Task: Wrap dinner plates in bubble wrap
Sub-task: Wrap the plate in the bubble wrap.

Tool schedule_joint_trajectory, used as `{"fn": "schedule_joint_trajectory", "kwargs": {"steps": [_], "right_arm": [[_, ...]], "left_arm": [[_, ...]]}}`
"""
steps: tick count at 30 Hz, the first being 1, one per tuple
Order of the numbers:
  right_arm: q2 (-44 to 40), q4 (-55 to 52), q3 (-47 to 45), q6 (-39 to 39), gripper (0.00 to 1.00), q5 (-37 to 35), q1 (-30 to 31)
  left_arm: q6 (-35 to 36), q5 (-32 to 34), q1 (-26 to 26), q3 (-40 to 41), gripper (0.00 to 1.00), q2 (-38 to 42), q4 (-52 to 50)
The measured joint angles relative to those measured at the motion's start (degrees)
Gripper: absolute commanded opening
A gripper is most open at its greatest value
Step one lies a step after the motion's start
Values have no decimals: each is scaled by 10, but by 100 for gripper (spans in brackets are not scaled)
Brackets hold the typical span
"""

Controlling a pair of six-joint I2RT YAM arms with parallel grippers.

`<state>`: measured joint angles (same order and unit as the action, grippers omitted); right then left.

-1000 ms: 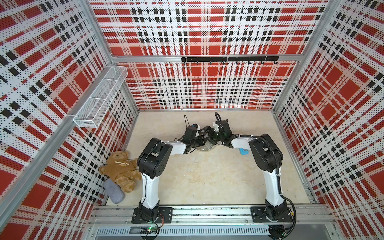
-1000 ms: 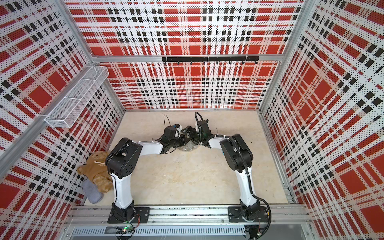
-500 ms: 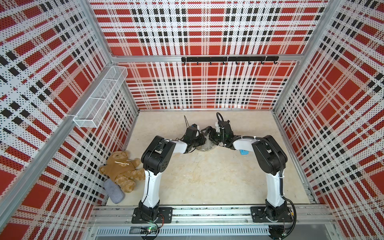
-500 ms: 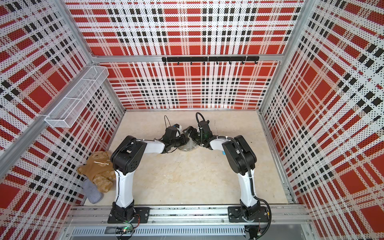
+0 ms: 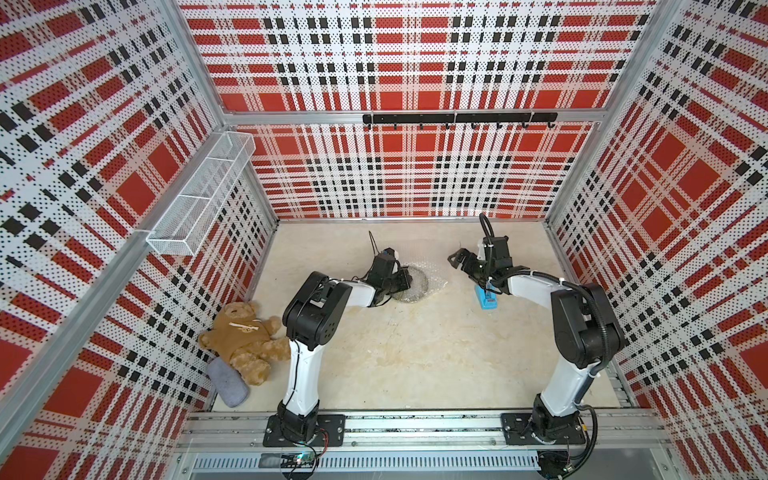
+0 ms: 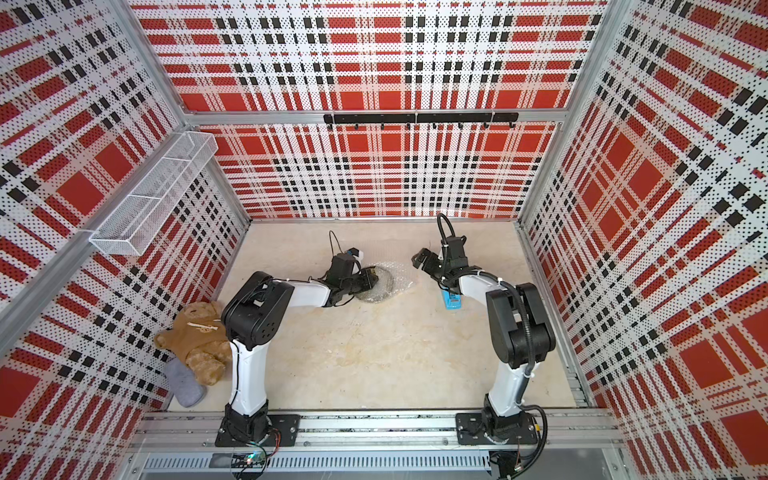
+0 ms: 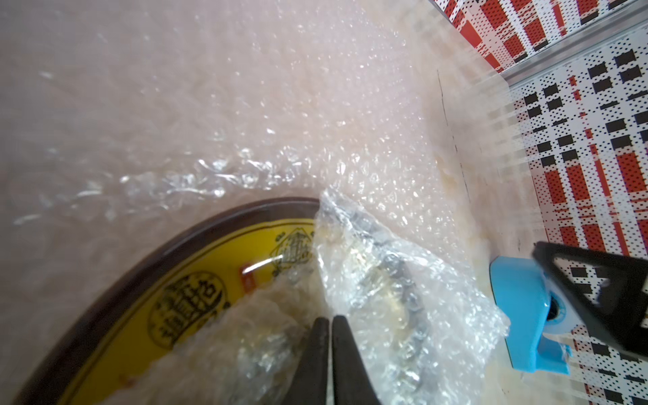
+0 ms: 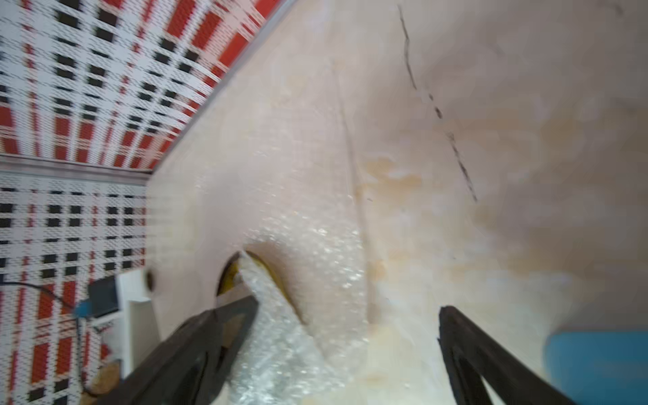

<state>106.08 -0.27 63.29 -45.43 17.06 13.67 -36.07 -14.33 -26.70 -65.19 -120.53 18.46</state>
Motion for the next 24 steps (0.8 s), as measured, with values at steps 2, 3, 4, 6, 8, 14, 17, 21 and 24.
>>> {"fn": "schedule_joint_trajectory", "kwargs": {"steps": [2,3,4,6,8,14,17,21,24], "right_arm": [[32,-26,27,31,98,10,-1],[42,-37,44,46,98,14,-1],[53,-43,66,63,98,14,-1],[76,-53,114,94,98,17,1],[103,-64,165,119,98,16,1],[213,-96,303,155,96,2,1],[266,-130,365,162,95,-6,1],[310,-170,444,167,89,-5,3],[338,-191,490,166,83,-2,7]], "left_arm": [[2,0,0,0,11,0,0],[3,0,0,0,11,0,-1],[4,0,0,0,11,0,-1],[6,0,0,0,11,0,-2],[7,0,0,0,12,0,-3],[21,0,0,0,12,0,-7],[28,0,0,0,13,0,-11],[34,-2,0,0,13,0,-16],[38,-3,0,-2,13,0,-19]]}}
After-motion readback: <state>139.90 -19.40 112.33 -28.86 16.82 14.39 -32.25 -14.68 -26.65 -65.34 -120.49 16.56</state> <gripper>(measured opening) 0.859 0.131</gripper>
